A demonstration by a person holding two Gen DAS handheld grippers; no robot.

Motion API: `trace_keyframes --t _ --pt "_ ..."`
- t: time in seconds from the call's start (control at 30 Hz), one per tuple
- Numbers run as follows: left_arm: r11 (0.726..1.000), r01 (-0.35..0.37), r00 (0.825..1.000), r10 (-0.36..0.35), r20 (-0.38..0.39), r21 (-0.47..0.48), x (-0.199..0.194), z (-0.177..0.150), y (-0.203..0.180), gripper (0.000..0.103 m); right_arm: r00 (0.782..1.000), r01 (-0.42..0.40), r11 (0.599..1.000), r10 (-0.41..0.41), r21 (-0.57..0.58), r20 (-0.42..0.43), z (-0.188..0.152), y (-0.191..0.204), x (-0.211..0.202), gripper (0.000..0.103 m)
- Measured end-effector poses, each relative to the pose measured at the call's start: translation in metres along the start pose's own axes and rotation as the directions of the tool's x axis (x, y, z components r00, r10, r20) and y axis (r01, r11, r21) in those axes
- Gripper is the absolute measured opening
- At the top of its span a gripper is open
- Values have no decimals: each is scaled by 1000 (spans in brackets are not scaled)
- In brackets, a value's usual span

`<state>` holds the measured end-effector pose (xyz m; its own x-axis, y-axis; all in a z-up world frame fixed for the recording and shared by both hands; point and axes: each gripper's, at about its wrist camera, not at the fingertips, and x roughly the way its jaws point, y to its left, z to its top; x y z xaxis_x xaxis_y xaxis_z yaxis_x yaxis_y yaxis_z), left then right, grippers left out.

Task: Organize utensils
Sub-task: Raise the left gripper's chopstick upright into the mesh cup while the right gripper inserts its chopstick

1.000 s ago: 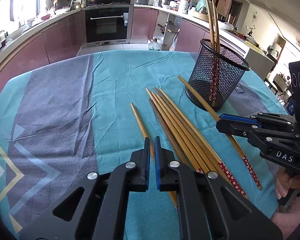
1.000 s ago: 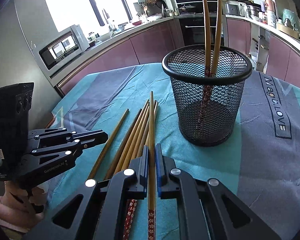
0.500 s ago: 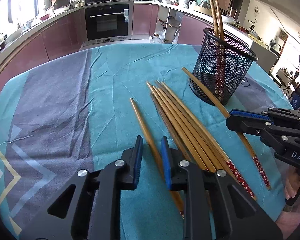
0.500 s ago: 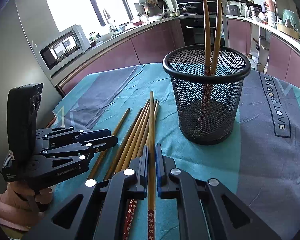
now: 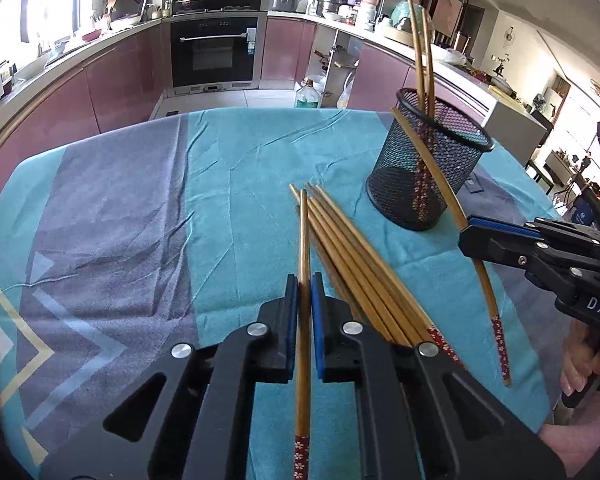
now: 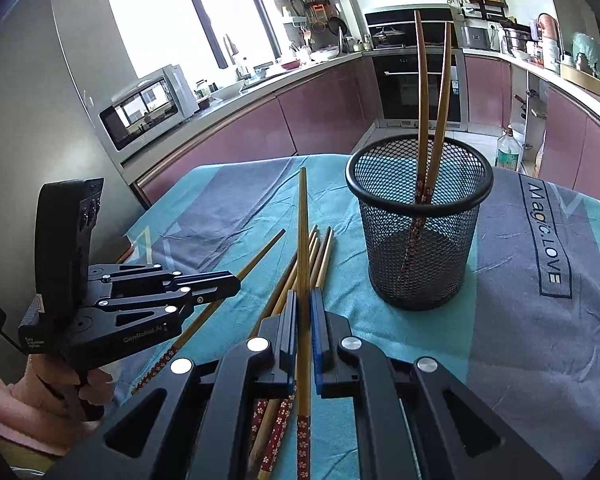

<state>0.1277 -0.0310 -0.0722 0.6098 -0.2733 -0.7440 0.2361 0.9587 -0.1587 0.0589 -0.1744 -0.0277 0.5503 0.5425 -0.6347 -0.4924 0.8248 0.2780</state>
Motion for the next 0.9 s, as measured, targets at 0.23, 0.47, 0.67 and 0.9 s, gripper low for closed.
trace_keyframes --t 0.23,0.47,0.67,0.9 --pt "994 106 992 -106 73 4 -39 16 -1 7 998 -25 1000 25 -4 63 9 -2 -22 6" --pt "984 175 970 -178 163 31 -81 32 -9 7 990 -45 999 44 0 131 22 -6 -43 6" --pt "974 218 938 -228 260 65 -119 46 -13 7 981 -36 999 39 -17 190 36 -8 -60 6" --pt "966 251 908 -260 329 69 -137 72 -19 7 966 -16 998 29 -53 257 58 -12 -80 6"
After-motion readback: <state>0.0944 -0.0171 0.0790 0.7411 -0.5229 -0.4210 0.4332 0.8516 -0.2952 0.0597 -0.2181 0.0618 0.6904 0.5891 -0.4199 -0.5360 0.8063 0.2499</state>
